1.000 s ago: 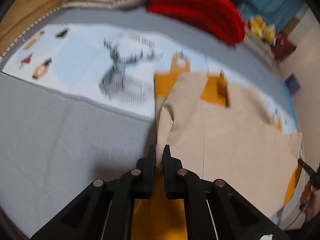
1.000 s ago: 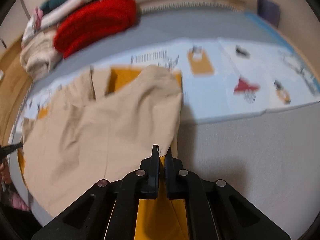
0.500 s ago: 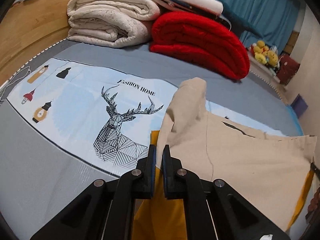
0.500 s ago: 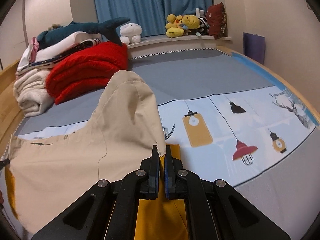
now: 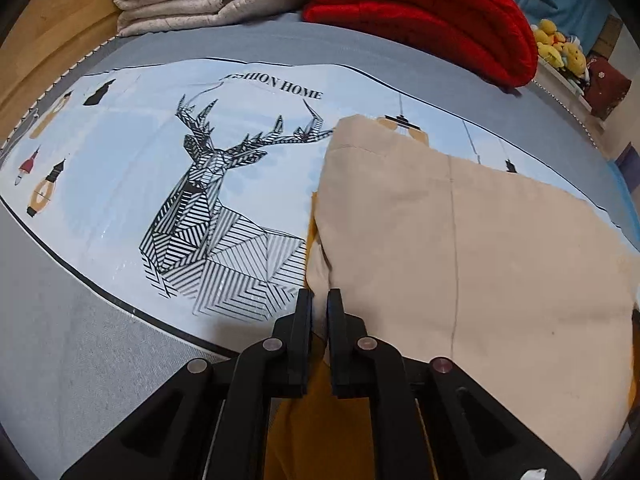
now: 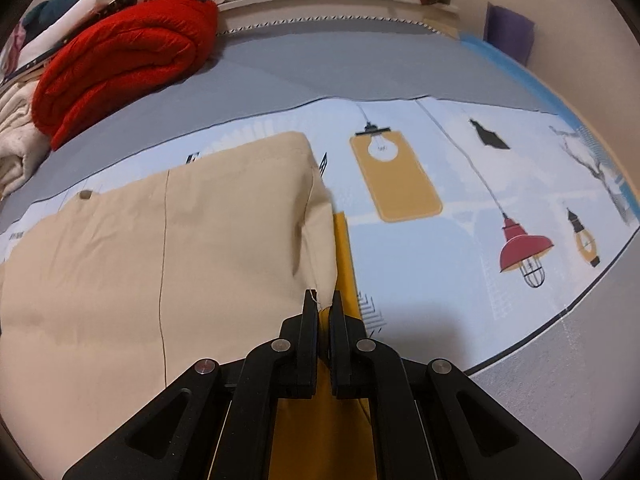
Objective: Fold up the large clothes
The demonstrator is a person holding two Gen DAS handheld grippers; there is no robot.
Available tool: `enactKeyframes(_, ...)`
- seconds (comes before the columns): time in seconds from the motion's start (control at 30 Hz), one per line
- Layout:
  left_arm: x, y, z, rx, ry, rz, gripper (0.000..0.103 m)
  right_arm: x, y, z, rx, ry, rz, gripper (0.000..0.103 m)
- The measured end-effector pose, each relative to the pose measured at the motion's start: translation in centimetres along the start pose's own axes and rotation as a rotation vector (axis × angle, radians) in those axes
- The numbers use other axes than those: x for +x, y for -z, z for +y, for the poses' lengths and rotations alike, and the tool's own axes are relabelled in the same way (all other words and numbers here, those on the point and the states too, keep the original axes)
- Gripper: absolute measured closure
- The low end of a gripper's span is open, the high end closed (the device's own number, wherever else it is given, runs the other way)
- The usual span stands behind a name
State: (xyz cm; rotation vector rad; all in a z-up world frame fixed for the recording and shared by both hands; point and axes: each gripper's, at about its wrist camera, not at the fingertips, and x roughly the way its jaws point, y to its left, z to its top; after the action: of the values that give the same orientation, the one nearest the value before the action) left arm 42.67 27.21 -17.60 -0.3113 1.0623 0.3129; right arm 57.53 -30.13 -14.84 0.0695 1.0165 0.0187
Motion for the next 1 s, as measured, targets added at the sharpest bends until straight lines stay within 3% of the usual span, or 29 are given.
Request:
enactKeyframes(0.1,-0.3,-0.5,0.2,-0.018,-0.009,0.006,0.089,-0.3,0.3,-0.1,0.007,0.015,-0.003,0.098)
enactKeyframes(0.17,-1.5,-1.0,0.0,-0.024,-0.006,0.007,0.083,-0.5,0.1,-0.1,0.005,0.011,0.025,0.089)
enactKeyframes(0.23,-4.1,-1.4,-0.3,-0.02,-0.006,-0.057,0.068,-1.3,-0.1,-0.7,0.005,0.014,0.03,0.084)
enactKeyframes(0.3,-7.0,-1.2,-1.2,0.005,-0.001,-0.134,0.057,-3.4,-0.2,-1.1,0.008,0.02,-0.023,0.079)
enactKeyframes(0.37,-9.0,-0.7,-2.6,0.063,0.064,-0.161,0.057,-5.9,-0.2,-0.9,-0.018,0.017,-0.087,0.076)
enactKeyframes(0.43,-9.5,0.5,-4.6,0.151,0.182,-0.107,0.056,-8.7,0.7,0.4,-0.108,-0.052,-0.141,0.074)
enactKeyframes(0.5,-8.7,2.6,-7.1,0.275,0.297,0.006,0.056,-9.5,2.3,2.3,-0.233,-0.155,-0.09,0.072)
enactKeyframes(0.53,-8.2,3.9,-8.3,0.345,0.304,0.043,0.056,-9.5,3.0,3.0,-0.283,-0.176,-0.065,0.073)
enactKeyframes(0.6,-6.5,6.7,-10.1,0.493,0.249,0.114,0.056,-8.6,5.9,4.3,-0.429,-0.17,0.03,0.073)
enactKeyframes(0.67,-4.9,8.4,-9.9,0.547,0.2,0.175,0.054,-6.3,8.6,4.5,-0.517,-0.106,0.167,0.073)
enactKeyframes(0.7,-4.5,9.0,-9.3,0.546,0.182,0.197,0.054,-5.7,9.5,4.1,-0.53,-0.085,0.195,0.073)
enactKeyframes(0.83,-6.2,9.1,-7.3,0.516,0.168,0.207,0.054,-6.4,9.9,1.8,-0.453,-0.101,0.217,0.073)
enactKeyframes(1.0,-7.1,10.7,-4.0,0.535,0.121,0.214,0.052,-6.9,12.0,0.6,-0.502,-0.081,0.257,0.073)
